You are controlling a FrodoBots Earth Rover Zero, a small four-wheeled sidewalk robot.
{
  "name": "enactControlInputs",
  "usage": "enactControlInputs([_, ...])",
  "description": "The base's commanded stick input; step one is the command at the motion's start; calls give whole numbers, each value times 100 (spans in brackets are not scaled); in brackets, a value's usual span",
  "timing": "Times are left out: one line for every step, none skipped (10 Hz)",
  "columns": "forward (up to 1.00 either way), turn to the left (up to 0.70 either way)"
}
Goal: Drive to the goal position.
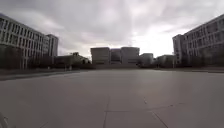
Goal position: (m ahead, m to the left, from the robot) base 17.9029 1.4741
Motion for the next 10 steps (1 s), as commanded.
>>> enactControlInputs([100, 0])
enactControlInputs([100, 0])
enactControlInputs([100, 0])
enactControlInputs([100, 0])
enactControlInputs([100, 0])
enactControlInputs([100, 0])
enactControlInputs([100, 0])
enactControlInputs([100, 0])
enactControlInputs([100, 0])
enactControlInputs([100, 0])
